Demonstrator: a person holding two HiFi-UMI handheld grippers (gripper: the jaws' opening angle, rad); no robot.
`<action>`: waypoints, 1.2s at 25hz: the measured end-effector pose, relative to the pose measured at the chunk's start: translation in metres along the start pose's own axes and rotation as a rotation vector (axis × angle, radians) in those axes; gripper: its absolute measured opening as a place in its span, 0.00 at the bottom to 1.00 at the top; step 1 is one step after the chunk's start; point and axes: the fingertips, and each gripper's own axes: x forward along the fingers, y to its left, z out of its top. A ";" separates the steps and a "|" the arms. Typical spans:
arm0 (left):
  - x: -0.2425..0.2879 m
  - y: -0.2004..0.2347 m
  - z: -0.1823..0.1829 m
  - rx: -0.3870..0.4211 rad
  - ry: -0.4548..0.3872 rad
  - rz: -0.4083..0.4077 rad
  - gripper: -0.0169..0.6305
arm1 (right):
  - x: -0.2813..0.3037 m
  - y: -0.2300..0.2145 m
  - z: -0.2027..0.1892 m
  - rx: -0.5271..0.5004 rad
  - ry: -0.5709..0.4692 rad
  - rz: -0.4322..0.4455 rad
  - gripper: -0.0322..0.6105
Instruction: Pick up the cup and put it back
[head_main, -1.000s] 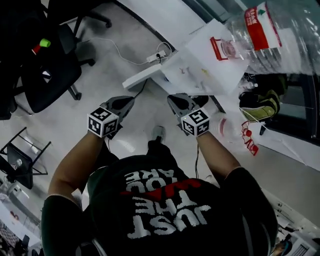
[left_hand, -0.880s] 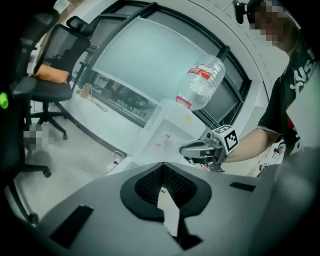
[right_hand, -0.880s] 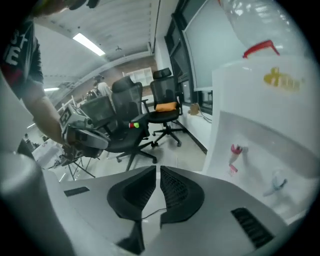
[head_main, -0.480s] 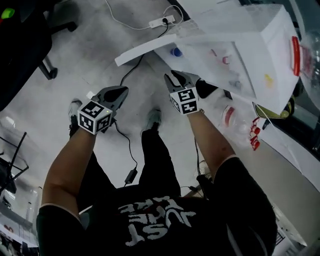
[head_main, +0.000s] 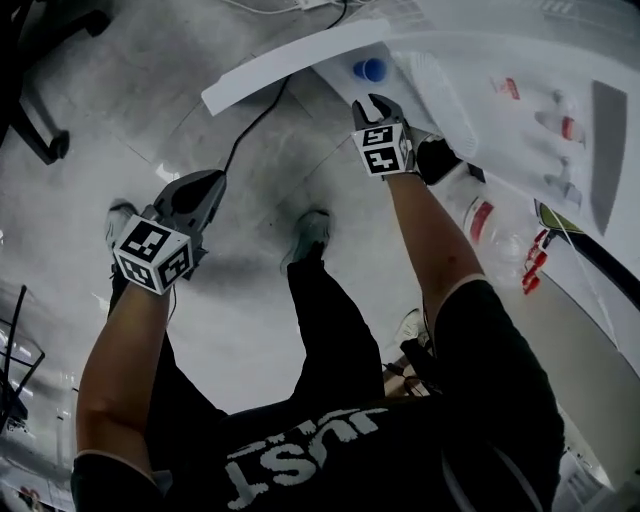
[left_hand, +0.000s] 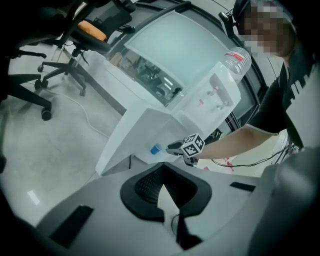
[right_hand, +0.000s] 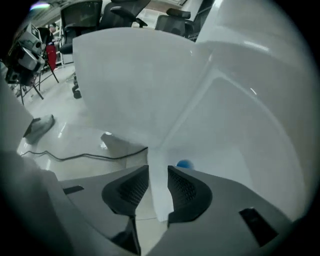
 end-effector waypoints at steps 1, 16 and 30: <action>0.004 0.003 -0.005 0.008 0.005 -0.003 0.04 | 0.011 -0.005 -0.005 -0.009 0.009 -0.017 0.25; 0.036 0.030 -0.044 0.031 0.074 -0.017 0.04 | 0.111 -0.053 -0.042 -0.113 0.154 -0.162 0.25; 0.019 -0.003 -0.010 0.036 0.050 -0.058 0.04 | 0.038 0.010 -0.040 -0.055 0.180 0.000 0.13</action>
